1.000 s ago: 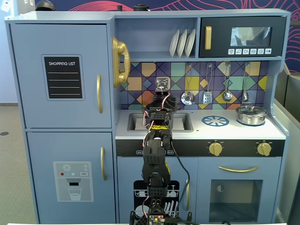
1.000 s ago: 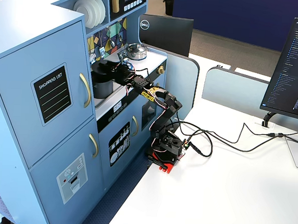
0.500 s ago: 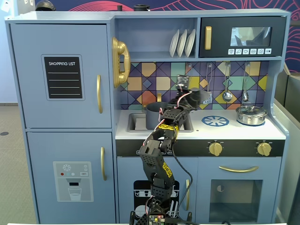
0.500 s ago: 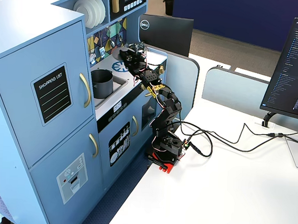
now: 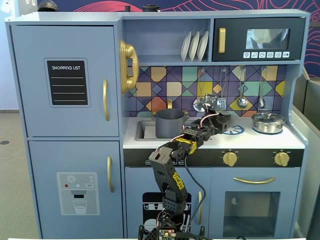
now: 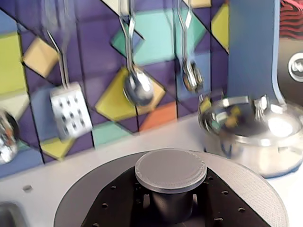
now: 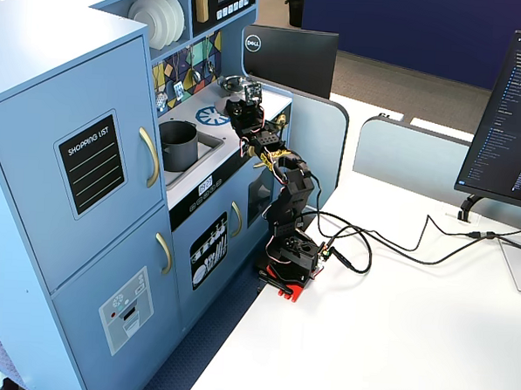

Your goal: Take off the lid from the gray recipient and place it on the counter

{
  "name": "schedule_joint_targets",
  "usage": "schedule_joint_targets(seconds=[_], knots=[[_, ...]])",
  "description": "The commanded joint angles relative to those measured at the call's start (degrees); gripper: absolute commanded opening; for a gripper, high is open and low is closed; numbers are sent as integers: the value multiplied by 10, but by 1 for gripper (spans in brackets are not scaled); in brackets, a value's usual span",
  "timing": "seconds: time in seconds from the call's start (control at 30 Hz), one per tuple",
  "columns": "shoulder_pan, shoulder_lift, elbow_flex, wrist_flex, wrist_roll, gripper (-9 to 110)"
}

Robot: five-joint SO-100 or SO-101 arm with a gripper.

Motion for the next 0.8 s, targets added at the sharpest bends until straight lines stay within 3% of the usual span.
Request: schedule_joint_targets(seconds=[0.0, 0.77], knots=[[3, -13, -1, -41, 9, 0], [-6, -140, 20, -127, 4, 0]])
